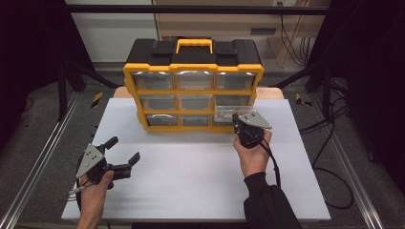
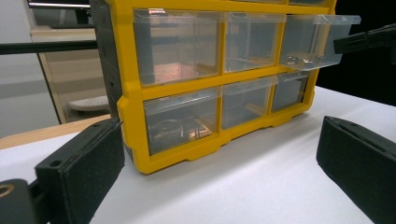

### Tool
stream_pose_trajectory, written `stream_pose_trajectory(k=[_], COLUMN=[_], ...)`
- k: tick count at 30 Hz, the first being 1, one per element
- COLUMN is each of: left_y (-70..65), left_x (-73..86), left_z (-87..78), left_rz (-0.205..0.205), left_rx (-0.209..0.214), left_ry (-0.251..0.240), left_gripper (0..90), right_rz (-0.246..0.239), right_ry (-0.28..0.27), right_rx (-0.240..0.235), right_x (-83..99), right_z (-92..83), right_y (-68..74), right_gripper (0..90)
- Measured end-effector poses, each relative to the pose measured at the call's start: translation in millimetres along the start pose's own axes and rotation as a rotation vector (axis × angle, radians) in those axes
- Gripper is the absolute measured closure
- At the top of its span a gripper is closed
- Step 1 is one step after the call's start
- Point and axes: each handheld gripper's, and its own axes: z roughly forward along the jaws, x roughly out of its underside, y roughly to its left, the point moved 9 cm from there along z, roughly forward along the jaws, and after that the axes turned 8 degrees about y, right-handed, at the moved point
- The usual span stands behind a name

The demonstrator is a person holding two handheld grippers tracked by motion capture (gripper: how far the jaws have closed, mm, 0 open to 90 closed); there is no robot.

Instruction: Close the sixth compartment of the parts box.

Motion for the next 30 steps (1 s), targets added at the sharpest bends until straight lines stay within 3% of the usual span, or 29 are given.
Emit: stream_pose_trajectory(k=[10,30], left_y=[0.9,-0.4], left_x=[-0.4,-0.2], left_z=[0.0,0.4], left_rz=[0.002,0.004], left_rx=[-0.001,0.003], left_ry=[-0.002,0.003], left_gripper=[0.8,0.9], right_rz=[0.017,0.022], right_ry=[0.008,0.015], right_rx=[-0.006,-0.025], right_x=[-8.2,-10.4], right_z=[12.6,17.7], right_y=[-3.7,-3.8], right_gripper=[90.0,90.0])
